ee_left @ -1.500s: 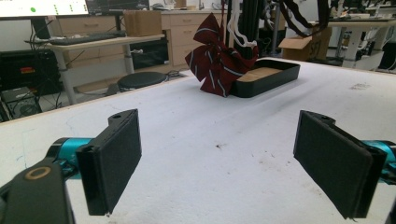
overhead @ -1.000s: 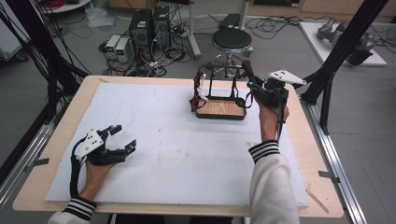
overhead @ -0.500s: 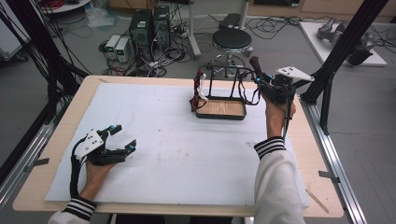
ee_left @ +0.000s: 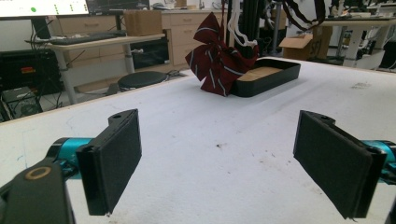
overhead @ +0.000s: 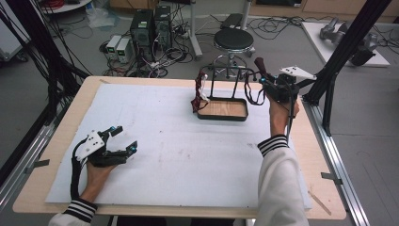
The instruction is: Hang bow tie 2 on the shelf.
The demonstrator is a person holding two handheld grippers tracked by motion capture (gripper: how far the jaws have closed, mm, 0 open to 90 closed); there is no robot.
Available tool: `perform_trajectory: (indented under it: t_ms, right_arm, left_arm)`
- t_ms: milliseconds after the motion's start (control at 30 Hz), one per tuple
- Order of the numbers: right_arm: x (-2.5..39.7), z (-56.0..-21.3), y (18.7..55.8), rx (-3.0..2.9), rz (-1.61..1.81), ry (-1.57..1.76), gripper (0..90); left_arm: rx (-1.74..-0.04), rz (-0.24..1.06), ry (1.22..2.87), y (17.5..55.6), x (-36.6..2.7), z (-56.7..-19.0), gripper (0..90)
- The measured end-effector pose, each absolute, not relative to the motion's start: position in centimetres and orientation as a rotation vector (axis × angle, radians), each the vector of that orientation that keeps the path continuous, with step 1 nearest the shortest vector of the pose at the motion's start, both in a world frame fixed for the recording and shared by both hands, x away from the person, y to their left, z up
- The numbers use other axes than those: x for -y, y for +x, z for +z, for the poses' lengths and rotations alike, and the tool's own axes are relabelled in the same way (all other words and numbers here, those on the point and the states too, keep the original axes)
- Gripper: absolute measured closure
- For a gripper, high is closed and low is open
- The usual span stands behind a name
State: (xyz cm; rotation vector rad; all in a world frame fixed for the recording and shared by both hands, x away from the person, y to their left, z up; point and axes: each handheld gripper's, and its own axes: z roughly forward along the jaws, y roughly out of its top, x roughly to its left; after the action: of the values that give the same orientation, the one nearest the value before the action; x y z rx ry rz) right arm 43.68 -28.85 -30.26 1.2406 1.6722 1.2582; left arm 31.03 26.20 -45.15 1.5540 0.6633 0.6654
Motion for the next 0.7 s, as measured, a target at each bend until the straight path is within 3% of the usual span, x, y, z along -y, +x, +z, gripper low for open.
perform_trajectory:
  t_ms: [700]
  right_arm:
    - [30.2, -32.2, 45.1, -1.721, 1.202, 1.324, 74.1]
  left_arm:
    - [-0.656, 0.675, 1.56, 31.0, -26.1, -45.2, 15.8]
